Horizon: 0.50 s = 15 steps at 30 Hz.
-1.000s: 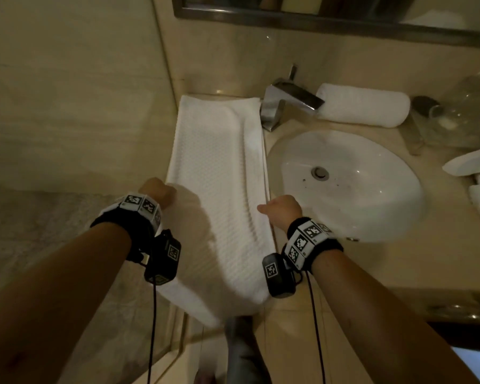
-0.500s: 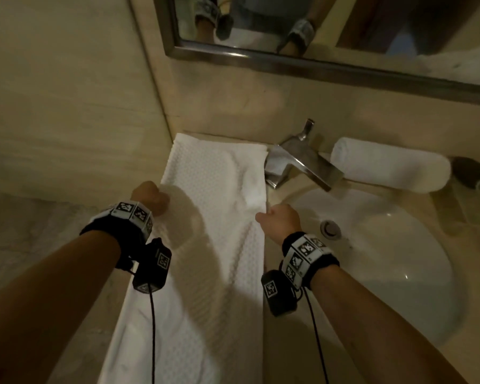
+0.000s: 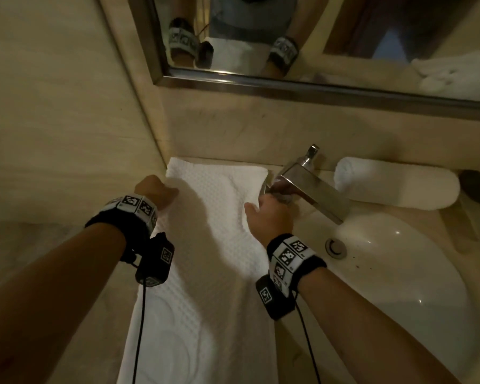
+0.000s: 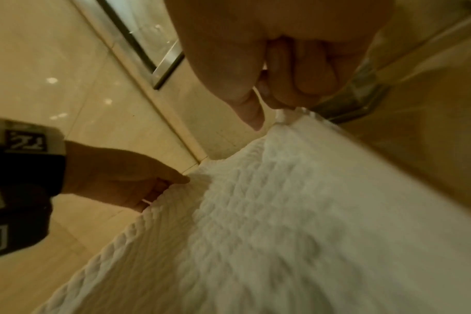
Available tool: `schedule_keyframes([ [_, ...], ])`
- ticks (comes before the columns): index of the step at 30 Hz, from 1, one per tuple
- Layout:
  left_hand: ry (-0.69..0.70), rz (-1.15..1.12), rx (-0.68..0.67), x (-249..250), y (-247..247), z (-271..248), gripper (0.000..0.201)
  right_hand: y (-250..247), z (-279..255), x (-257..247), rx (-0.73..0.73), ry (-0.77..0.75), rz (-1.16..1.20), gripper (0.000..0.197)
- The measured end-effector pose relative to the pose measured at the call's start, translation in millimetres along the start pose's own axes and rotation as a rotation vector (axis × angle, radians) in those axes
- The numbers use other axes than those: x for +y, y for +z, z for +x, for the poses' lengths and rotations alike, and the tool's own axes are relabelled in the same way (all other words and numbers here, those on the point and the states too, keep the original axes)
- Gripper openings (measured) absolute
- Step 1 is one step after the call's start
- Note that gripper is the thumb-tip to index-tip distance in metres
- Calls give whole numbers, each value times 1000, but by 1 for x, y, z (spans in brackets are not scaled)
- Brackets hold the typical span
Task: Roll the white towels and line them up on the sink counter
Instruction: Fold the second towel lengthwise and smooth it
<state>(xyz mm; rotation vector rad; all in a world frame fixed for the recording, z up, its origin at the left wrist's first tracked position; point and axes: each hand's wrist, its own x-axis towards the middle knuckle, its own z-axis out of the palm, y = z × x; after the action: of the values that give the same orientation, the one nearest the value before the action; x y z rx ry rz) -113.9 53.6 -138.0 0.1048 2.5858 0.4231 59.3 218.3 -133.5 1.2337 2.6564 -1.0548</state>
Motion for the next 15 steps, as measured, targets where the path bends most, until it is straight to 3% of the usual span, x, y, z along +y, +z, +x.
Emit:
schedule_keyframes([
  [4,28,20,1,11,-6,15,55,-2,11,-25,18,-25,-184,53],
  [8,52,38,-13,19,-11,28,62,6,22,-35,22,5,-288,50],
  [15,162,159,49,32,-14,45,40,17,42,-36,-80,58,-450,67],
])
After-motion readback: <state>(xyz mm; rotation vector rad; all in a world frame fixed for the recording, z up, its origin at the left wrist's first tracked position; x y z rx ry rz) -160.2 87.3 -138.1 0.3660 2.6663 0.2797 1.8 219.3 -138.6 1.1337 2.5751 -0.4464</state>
